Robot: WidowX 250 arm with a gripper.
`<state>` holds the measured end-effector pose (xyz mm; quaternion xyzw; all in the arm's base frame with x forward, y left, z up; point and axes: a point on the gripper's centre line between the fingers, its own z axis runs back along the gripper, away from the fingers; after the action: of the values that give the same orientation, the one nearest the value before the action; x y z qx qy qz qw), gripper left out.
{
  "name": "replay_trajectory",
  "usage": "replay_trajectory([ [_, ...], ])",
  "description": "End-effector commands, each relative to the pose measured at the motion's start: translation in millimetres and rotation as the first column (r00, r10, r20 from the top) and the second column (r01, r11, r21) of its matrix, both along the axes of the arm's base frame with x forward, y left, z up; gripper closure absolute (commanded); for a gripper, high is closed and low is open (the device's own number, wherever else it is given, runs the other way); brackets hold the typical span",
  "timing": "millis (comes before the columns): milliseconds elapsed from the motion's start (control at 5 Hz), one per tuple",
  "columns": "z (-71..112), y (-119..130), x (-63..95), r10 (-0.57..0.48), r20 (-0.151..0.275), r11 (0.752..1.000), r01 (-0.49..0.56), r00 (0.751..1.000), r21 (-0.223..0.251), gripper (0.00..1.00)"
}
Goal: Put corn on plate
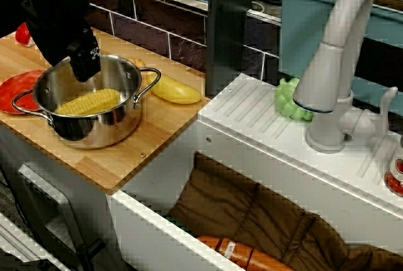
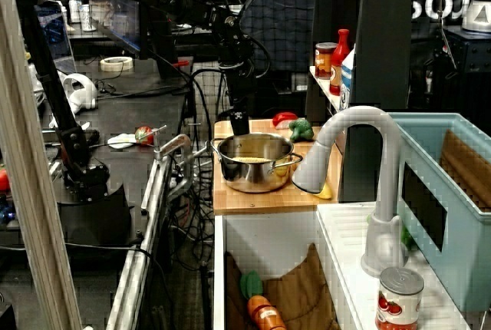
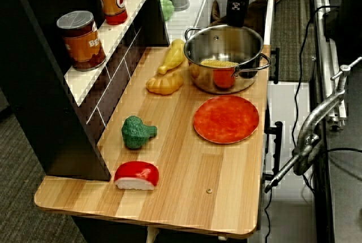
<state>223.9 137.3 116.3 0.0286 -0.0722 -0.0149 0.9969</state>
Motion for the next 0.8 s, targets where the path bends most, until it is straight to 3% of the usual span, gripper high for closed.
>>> replay_trajectory([
  [0, 0.0, 0, 0.0, 0.000, 0.000, 1.000, 0.000, 1.000, 0.000, 0.00],
  [200, -7.1, 2, 16.6, 0.003, 0.029, 1.000, -0.003, 1.000, 0.003, 0.00],
  [400, -16.2, 8, 28.4, -0.015, 0.117, 0.999, 0.010, 0.993, 0.047, 0.00],
  [600, -31.4, 15, 36.4, -0.071, 0.158, 0.994, 0.057, 0.985, 0.089, 0.00],
])
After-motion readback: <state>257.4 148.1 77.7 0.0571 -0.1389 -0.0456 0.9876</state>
